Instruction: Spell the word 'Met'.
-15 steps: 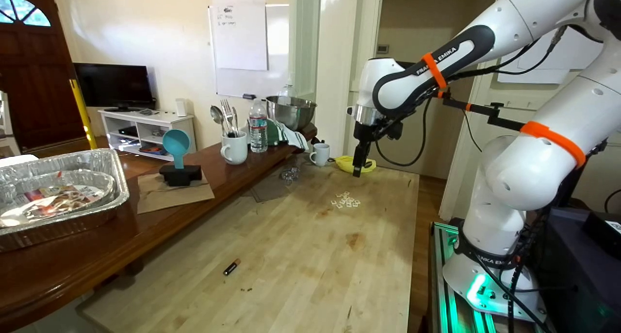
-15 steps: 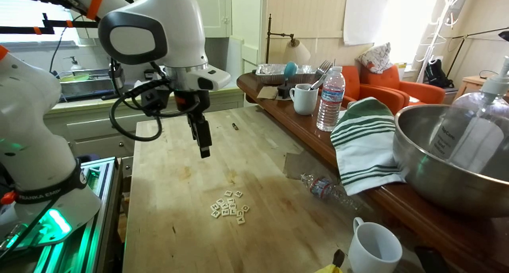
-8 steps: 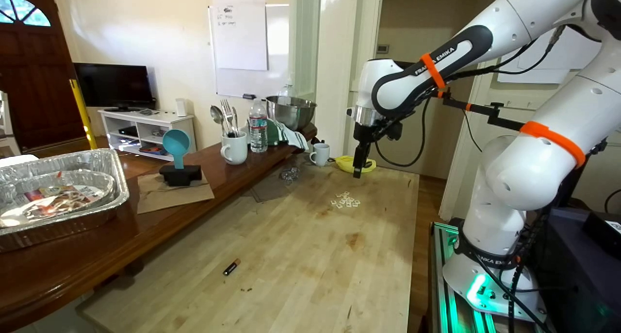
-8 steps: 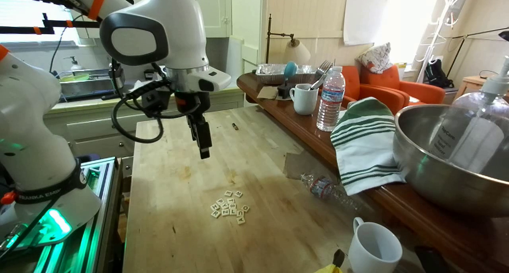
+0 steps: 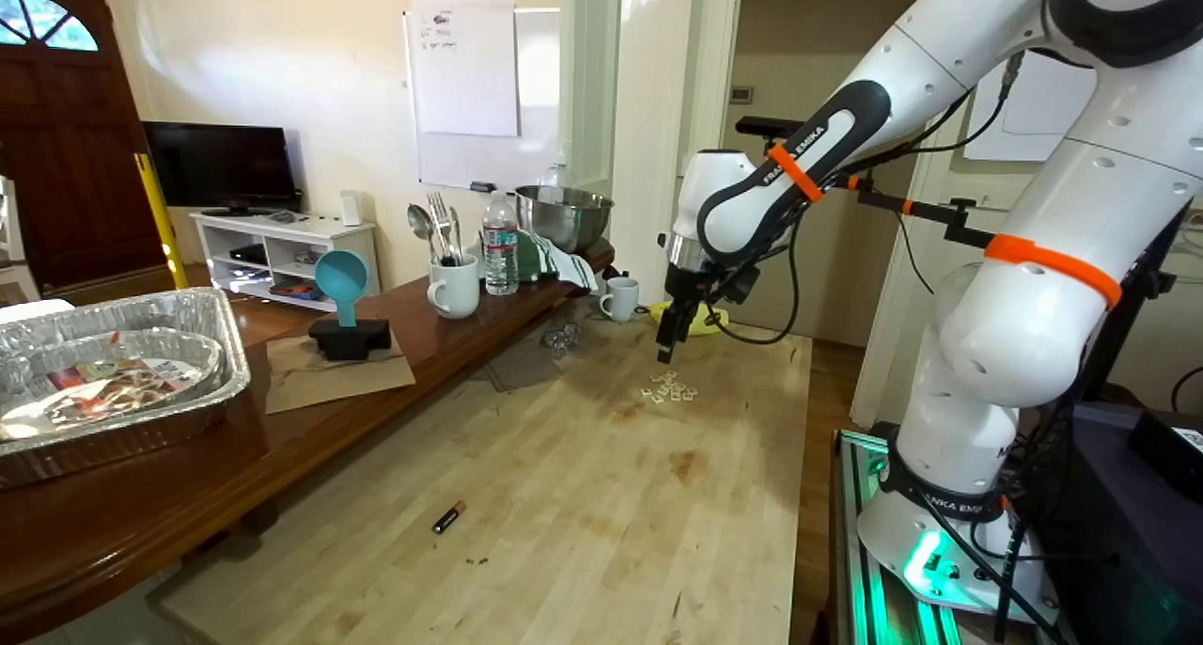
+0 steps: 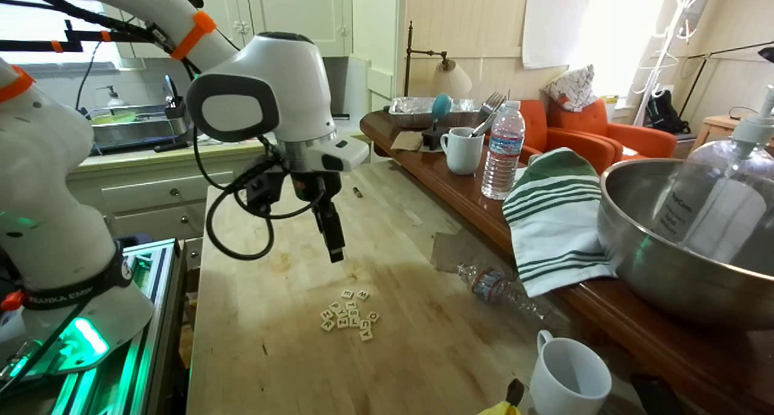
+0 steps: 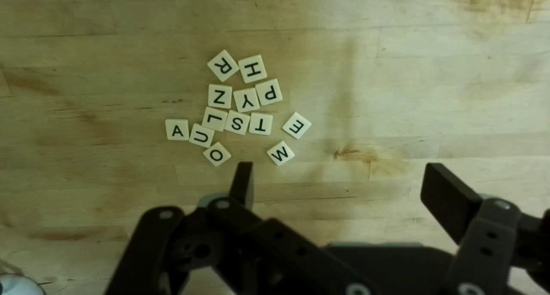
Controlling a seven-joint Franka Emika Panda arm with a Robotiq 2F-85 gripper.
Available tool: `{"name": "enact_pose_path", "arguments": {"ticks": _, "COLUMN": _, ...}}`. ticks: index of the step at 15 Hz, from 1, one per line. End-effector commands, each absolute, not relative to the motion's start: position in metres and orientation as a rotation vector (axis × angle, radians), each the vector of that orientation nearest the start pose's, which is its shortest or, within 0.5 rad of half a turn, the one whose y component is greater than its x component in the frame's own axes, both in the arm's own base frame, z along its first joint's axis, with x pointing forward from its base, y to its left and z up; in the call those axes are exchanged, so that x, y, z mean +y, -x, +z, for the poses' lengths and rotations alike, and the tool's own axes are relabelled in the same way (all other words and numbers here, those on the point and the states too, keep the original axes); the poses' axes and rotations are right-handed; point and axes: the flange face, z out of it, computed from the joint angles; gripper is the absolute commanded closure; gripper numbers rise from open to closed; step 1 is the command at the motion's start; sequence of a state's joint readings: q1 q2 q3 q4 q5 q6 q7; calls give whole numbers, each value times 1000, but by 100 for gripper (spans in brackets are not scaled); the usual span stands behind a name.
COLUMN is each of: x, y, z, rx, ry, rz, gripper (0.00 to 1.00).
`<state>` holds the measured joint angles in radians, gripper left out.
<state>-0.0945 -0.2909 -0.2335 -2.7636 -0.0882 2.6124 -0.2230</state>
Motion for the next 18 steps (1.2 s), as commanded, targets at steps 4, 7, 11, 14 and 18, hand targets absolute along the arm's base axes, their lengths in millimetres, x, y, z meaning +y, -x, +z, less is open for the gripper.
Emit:
{"name": "enact_pose_path", "arguments": {"ticks": 4, "x": -121, "y": -384, "z": 263, "rx": 145, "ry": 3145, "rz": -231, "gripper": 49}}
{"name": "enact_pose_path", "arguments": {"ticks": 7, "x": -123, "y": -388, "z": 249, "rx": 144, "ry": 3146, "rz": -239, "gripper": 73}}
{"name": "enact_pose_path", "arguments": {"ticks": 11, "x": -124, "y": -396, "z": 239, "rx": 124, "ry": 3156, "rz": -268, "gripper": 99}}
{"name": "enact_pose_path", "arguments": {"ticks": 14, "x": -128, "y": -402, "z": 235, "rx": 170, "ry": 3150, "rz": -295, "gripper": 100}}
{"name": "enact_pose_path", "arguments": {"ticks": 18, "x": -136, "y": -413, "z": 230, "rx": 196, "ry": 3156, "rz": -318, "gripper": 100}}
